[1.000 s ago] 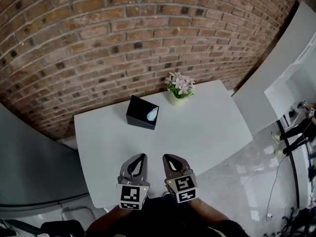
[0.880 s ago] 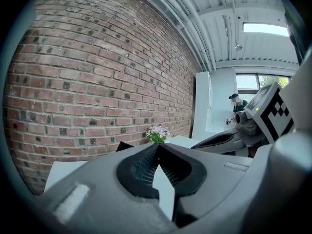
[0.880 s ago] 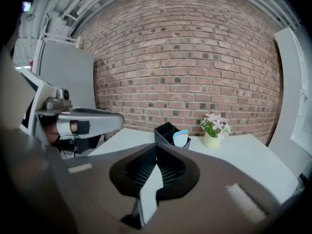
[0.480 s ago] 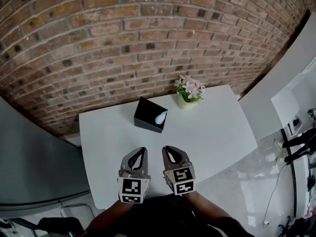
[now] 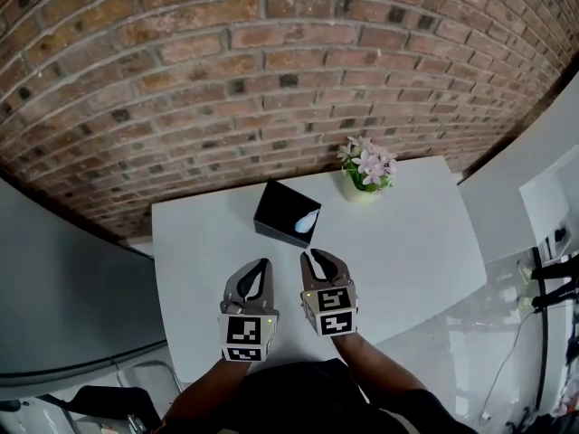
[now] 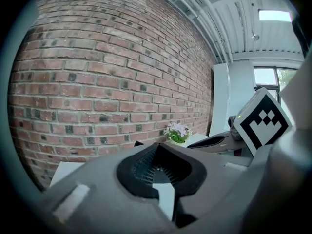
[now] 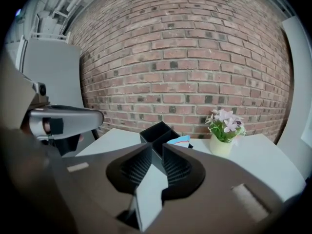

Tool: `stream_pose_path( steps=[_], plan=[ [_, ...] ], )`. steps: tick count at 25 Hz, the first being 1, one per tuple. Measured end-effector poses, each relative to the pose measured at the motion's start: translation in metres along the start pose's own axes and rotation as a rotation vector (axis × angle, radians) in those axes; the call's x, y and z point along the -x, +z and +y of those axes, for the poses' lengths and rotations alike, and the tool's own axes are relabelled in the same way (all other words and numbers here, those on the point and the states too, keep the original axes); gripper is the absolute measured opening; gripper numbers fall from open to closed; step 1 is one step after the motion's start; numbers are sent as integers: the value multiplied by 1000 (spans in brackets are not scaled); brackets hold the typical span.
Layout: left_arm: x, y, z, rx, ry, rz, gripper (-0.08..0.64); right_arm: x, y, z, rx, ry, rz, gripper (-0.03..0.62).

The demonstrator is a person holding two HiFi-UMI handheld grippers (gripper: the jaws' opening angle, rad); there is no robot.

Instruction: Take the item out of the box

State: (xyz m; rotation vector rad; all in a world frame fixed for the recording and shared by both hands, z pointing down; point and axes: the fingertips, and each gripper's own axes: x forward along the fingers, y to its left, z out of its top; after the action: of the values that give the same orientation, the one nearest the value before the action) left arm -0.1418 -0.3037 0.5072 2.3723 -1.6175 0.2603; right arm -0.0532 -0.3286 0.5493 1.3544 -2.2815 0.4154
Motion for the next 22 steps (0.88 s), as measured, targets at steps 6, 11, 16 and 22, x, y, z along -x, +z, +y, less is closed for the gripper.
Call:
stream_pose_path(
  steps=[6,11,16,22],
  plan=[
    [-30,-1,11,15,24,16,5,-32,3,-10,-4,14,27,82],
    [-48,-8,21,14,42,36,5,-58,-2,-16,-13,5,56,98],
    [-62,-13,26,31,40,50,5,-85,-13,-20,-33,2,102,124],
    [-71,-19,37,47,51,67,5,-106,-23,-24,-47,-15,146,153]
  ],
)
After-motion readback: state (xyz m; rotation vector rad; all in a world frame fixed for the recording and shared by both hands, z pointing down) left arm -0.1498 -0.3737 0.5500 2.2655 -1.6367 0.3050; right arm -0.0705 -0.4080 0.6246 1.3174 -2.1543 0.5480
